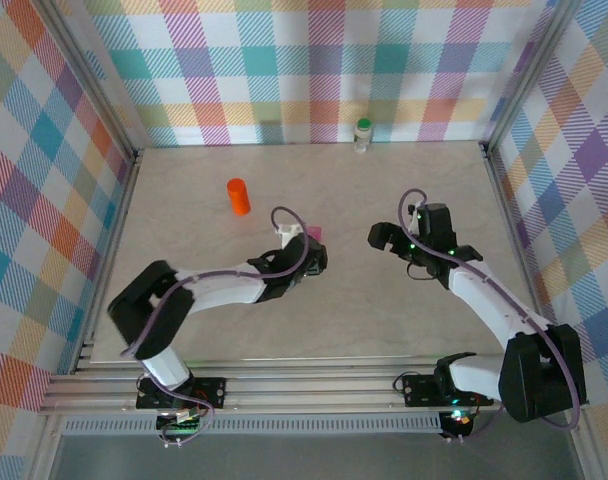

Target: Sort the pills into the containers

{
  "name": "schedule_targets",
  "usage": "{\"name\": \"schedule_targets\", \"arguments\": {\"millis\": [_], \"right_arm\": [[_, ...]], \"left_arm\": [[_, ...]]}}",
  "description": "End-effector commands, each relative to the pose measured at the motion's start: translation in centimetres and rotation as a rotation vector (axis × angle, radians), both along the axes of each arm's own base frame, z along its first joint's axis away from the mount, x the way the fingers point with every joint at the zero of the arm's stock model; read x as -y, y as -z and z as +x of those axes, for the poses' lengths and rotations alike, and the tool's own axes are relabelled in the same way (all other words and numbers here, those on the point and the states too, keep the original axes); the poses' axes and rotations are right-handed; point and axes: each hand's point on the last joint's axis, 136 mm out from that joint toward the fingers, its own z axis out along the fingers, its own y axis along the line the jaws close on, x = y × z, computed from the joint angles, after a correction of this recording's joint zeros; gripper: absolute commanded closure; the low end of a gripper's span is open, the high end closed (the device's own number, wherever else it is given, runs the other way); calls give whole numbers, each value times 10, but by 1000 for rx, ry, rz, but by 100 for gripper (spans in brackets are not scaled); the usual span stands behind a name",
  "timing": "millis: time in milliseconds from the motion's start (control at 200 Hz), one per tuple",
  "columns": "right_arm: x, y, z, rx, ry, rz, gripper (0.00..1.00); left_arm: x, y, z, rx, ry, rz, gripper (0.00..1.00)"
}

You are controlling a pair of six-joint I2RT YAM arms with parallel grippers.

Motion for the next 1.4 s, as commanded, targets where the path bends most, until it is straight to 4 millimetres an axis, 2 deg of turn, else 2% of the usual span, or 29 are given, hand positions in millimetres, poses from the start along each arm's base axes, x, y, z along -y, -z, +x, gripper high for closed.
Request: {"name": "schedule_targets", "arguments": {"millis": [0,150,265,385,560,740,805,890,960,1195,1395], "right_arm": [[-7,-16,12,46,-27,-26,1],[-24,-22,24,55,-61,-50,1],[-52,-23,32,57,-126,-76,1],[-83,-15,38,53,-160,-101,1],[-138,-10,46,41,-236,-119,0],[-185,-7,53,28,-285,-136,0],[-199,-9,53,17,-301,-139,0],[-211,-13,52,24,-315,-149,0],[-214,-14,48,22,-328,-175,0],[-176,-11,37,-16,-273,-340,1],[-169,21,23,-138,-280,-380,1]], "left_arm": [[-32,-40,-4,81,-32,21,33],[-88,-74,-24,148,-100,109,32],[-145,-95,-47,179,-221,183,31],[-192,-116,-72,234,-334,168,31],[-242,-134,-107,293,-449,90,27],[-267,-144,-129,333,-478,19,26],[-272,-143,-133,333,-483,6,26],[-266,-139,-133,331,-433,21,26],[-258,-132,-131,317,-391,40,21],[-230,-94,-125,247,-299,1,19],[-207,-78,-114,295,-218,-48,17]]}}
